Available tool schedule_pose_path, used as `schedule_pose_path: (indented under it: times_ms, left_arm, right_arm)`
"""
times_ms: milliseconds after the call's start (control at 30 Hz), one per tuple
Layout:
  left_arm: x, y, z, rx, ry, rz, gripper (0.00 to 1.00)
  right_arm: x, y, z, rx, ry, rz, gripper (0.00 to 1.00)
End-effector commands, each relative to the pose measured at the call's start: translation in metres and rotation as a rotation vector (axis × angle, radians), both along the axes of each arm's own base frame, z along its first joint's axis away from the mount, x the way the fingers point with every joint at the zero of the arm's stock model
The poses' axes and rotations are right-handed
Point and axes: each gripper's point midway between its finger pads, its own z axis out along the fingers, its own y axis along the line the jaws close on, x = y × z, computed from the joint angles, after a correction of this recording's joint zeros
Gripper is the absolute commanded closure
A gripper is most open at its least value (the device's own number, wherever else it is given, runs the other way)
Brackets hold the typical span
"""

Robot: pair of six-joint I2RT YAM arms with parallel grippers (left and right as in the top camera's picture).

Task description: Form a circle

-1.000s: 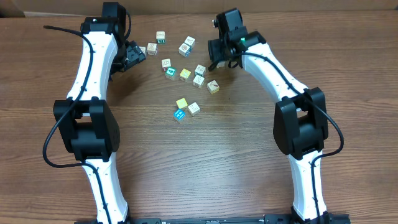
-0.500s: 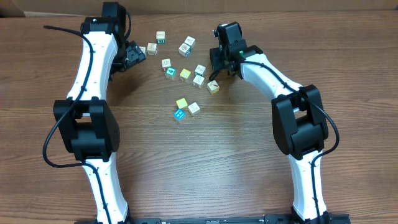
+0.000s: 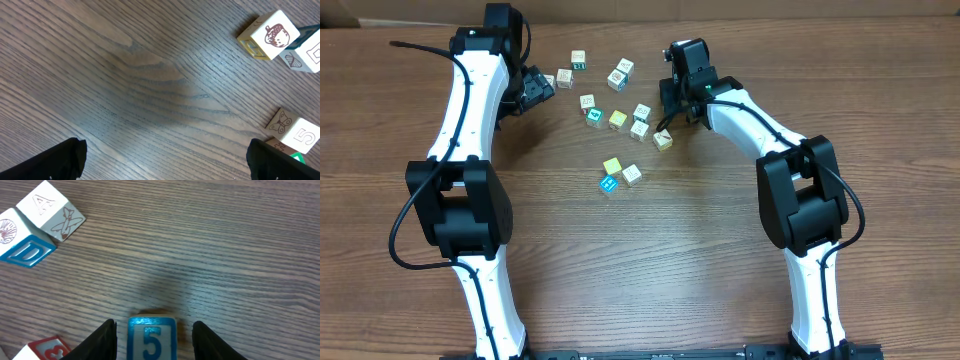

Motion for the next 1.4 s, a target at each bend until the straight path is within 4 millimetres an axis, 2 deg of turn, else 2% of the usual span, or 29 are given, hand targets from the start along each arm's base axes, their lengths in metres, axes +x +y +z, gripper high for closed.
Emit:
schedule_pose_path:
  times_ms: [0,100,167,267,467,667,833,900,967,1067,1233,1367]
  left_arm:
    - [0.003,0.002,0.010,0.009,-0.025,0.002,0.01]
    - [0.003,0.002,0.010,0.009,-0.025,0.002,0.00]
    - [0.003,0.002,0.010,0.009,-0.025,0.002,0.00]
    - [0.003,0.002,0.010,0.009,-0.025,0.002,0.00]
    - [0.003,0.002,0.010,0.009,-0.025,0.002,0.01]
    - [0.003,0.002,0.010,0.009,-0.025,0.002,0.00]
    - [0.003,0.002,0.010,0.009,-0.025,0.002,0.00]
    - [0.003,0.002,0.010,0.009,-0.025,0.002,0.00]
    - [0.003,0.002,0.010,0.009,-0.025,0.002,0.01]
    - [0.003,0.002,0.010,0.009,-0.025,0.002,0.00]
    - [0.003,0.002,0.010,0.009,-0.025,0.002,0.01]
    - [0.003,0.002,0.010,0.009,-0.025,0.002,0.00]
  right_arm:
    - [0.003,-0.005,0.013,0.009,-0.024,-0.010,0.56]
    - [0.002,-0.005,0.011,0.008,-0.020,-0.010,0.58]
    - [0.002,-0.006,0.010,0.007,-0.018,-0.010,0.57]
    - [0.000,-0.006,0.007,0.006,-0.014,-0.009,0.49]
    - [-0.002,-0.007,0.002,0.004,-0.008,-0.009,0.48]
    - [-0.002,-0.006,0.002,0.005,-0.011,-0.009,0.58]
    - [-0.003,-0.007,0.002,0.003,-0.006,-0.009,0.69]
    - [-0.003,-0.007,0.005,0.004,-0.008,-0.009,0.70]
    - [-0.003,-0.007,0.014,0.008,-0.021,-0.009,0.70]
    - [-0.001,-0.006,0.041,0.025,-0.064,-0.009,0.70]
    - [-0.005,-0.008,0.111,0.061,-0.159,-0.009,0.71]
    - [-0.022,-0.014,0.170,0.085,-0.221,-0.009,0.71]
